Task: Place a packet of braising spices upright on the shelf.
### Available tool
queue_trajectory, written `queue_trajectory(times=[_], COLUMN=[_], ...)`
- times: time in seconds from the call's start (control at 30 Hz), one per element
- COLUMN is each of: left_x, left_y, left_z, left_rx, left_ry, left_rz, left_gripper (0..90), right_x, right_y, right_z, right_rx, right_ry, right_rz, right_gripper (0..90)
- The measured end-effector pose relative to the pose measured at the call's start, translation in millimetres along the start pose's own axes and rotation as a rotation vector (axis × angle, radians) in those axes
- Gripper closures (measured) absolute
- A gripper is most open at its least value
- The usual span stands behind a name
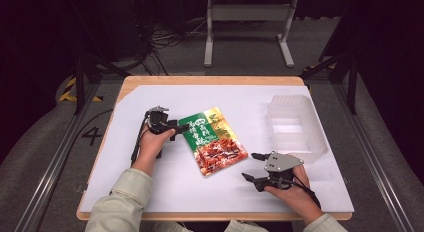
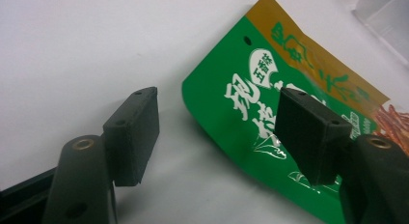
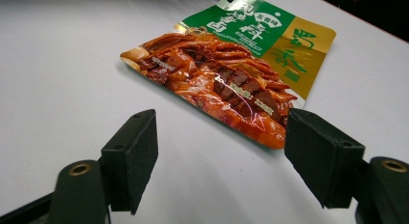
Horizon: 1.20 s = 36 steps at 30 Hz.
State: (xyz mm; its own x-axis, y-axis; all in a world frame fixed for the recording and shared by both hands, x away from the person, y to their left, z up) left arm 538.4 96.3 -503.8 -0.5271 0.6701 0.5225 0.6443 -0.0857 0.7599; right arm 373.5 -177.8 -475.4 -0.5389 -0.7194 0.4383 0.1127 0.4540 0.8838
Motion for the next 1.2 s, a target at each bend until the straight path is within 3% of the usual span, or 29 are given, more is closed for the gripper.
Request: queue_trajectory(times=[0.2,0.3,0.37,0.6,0.63,0.73,0.83,1.2], left_x=[-1.1,-1.1,-1.3,-1.3,-1.3,-0.7,1.0,20.0], left_y=[-0.7,1.5,2.6,4.1,4.3,5.7,6.6,22.1], left_z=[-4.4,-7.5,-8.2,-9.5,-9.1,-9.3,-11.5,-27.2], left_rx=[-0.01,-0.01,-0.028,-0.054,-0.056,-0.076,-0.135,-0.148], left_ry=[-0.026,-0.042,-0.032,-0.014,-0.008,-0.006,-0.007,-0.051], left_rz=[0.001,-0.028,-0.041,-0.059,-0.06,-0.074,-0.084,-0.179], left_gripper=[40.9,44.8,49.3,72.6,72.6,88.8,90.0,90.0], right_x=[-0.9,-1.4,-2.1,-3.2,-3.0,-2.0,-0.9,1.3], right_y=[-0.2,0.0,0.2,0.9,1.0,1.3,1.3,5.2], right_z=[-0.5,-0.4,-0.7,1.1,1.2,0.7,0.2,-3.4], right_rx=[0.0,0.002,0.001,-0.003,-0.004,-0.003,-0.006,-0.02], right_ry=[0.004,0.007,0.009,0.016,0.017,0.014,0.011,-0.002], right_rz=[0.0,-0.001,-0.002,-0.002,-0.003,-0.006,-0.007,-0.015], right_gripper=[28.2,28.2,28.1,27.5,27.5,27.4,27.4,28.0])
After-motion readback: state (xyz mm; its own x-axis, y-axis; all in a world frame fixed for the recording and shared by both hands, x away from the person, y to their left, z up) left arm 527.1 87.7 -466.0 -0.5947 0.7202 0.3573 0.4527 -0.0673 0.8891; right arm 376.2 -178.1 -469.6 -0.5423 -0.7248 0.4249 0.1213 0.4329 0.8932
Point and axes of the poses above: each handheld gripper's, and its own axes: x roughly backward along the jaws, y roughly out of its top, z roughly to its left, the point moved 8 cm from there along -x, roughly forward along the jaws, and after that the axes turned 4 degrees about -z, right-handed, at the moved point
